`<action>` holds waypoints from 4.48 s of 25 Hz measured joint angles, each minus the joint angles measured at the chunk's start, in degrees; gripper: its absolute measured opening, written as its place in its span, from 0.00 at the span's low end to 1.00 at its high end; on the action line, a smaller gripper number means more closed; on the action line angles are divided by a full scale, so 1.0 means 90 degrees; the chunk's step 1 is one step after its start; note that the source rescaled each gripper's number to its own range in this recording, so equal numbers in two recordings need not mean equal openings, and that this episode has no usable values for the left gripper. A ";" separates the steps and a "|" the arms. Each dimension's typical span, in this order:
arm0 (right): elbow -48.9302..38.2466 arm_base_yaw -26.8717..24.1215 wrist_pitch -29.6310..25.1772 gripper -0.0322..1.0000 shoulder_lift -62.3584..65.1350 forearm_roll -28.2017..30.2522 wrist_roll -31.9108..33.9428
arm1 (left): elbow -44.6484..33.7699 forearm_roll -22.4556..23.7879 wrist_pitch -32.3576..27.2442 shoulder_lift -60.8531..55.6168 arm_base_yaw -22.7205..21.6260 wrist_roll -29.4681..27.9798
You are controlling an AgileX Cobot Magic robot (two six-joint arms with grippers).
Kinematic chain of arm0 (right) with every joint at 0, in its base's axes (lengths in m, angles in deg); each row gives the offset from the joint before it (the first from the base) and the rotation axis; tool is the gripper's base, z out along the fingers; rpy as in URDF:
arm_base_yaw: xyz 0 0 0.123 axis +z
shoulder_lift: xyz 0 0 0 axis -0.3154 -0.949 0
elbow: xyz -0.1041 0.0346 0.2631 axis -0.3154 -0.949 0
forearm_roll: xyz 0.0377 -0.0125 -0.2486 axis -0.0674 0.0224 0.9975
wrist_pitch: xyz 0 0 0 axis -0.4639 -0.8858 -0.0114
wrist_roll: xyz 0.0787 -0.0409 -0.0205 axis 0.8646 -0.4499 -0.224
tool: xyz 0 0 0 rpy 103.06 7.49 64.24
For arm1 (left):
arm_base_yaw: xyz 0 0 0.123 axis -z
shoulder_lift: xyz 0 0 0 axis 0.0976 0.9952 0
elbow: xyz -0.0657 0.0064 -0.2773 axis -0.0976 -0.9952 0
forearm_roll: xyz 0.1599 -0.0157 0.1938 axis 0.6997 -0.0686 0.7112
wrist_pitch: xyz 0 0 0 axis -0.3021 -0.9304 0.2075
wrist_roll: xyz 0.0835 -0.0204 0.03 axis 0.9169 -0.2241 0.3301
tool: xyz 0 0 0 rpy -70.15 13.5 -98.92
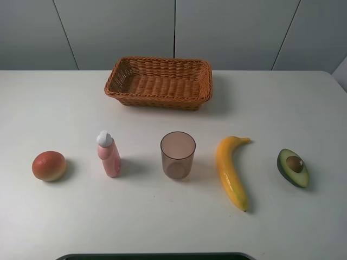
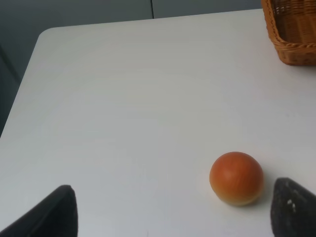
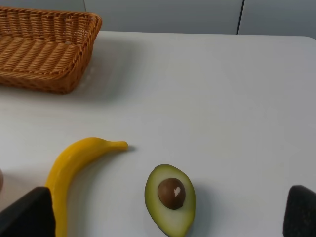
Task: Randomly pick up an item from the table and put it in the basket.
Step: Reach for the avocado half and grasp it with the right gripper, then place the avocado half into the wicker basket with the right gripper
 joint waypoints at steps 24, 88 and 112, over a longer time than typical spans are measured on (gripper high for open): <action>0.3001 0.0000 -0.0371 1.00 -0.3605 0.1054 -0.0091 | 0.0000 0.0000 0.0000 0.0002 0.0000 0.0000; 0.0655 0.0000 0.3669 0.03 -1.1059 0.0173 0.0062 | 0.0000 0.0000 0.0000 0.0002 0.0000 0.0000; 0.6232 0.1830 0.1695 0.03 -1.0357 -0.0118 -0.0573 | 0.0000 0.0000 0.0000 0.0002 0.0000 0.0012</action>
